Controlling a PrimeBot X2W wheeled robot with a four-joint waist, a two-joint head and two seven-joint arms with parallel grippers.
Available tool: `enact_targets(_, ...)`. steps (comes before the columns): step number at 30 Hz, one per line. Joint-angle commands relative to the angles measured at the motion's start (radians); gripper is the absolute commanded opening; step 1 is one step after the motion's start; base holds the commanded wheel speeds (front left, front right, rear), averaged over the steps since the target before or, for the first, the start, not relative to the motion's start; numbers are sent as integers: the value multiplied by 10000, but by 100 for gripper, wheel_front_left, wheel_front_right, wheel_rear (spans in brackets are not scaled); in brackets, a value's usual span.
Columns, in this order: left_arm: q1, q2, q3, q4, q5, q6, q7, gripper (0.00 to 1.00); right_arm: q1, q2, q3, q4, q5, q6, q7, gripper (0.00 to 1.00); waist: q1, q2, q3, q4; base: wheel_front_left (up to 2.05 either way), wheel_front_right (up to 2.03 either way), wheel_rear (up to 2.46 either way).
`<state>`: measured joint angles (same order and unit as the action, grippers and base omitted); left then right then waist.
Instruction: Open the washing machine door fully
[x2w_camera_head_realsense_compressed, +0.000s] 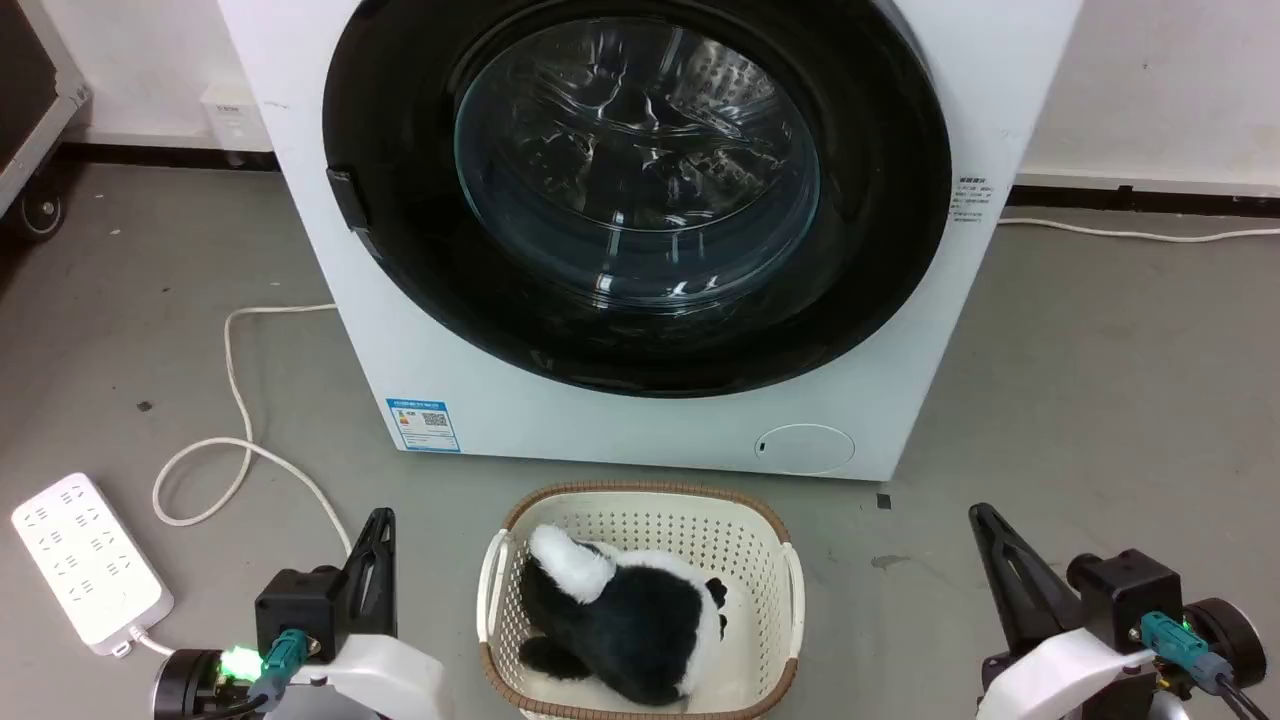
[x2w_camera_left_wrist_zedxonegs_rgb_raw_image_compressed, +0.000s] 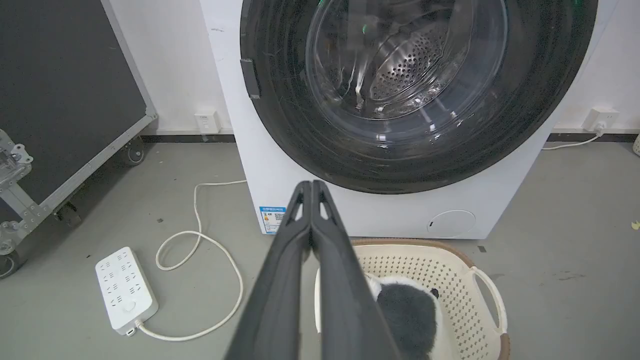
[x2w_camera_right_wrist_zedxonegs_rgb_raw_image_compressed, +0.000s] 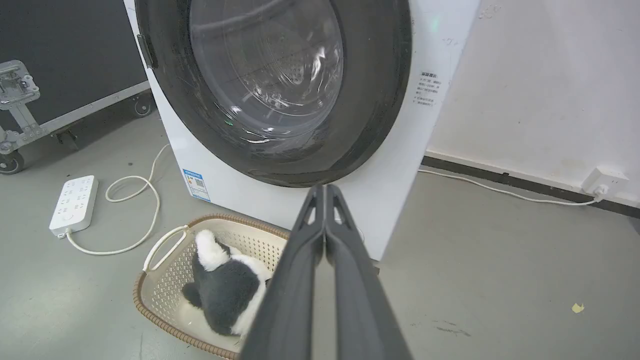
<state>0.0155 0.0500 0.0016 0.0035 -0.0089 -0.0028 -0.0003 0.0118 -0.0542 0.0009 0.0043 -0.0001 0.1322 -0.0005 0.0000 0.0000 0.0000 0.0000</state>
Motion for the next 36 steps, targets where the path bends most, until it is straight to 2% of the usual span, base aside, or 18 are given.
enact_targets(1,-155,3,-16,-35,89,28,3,0,-118,40,-9,-43,1,-15,5,0,0,0,0,0,0,0,0)
enact_targets(36,-155,3,-16,-35,89,28,3,0,-118,40,-9,-43,1,-15,5,0,0,0,0,0,0,0,0)
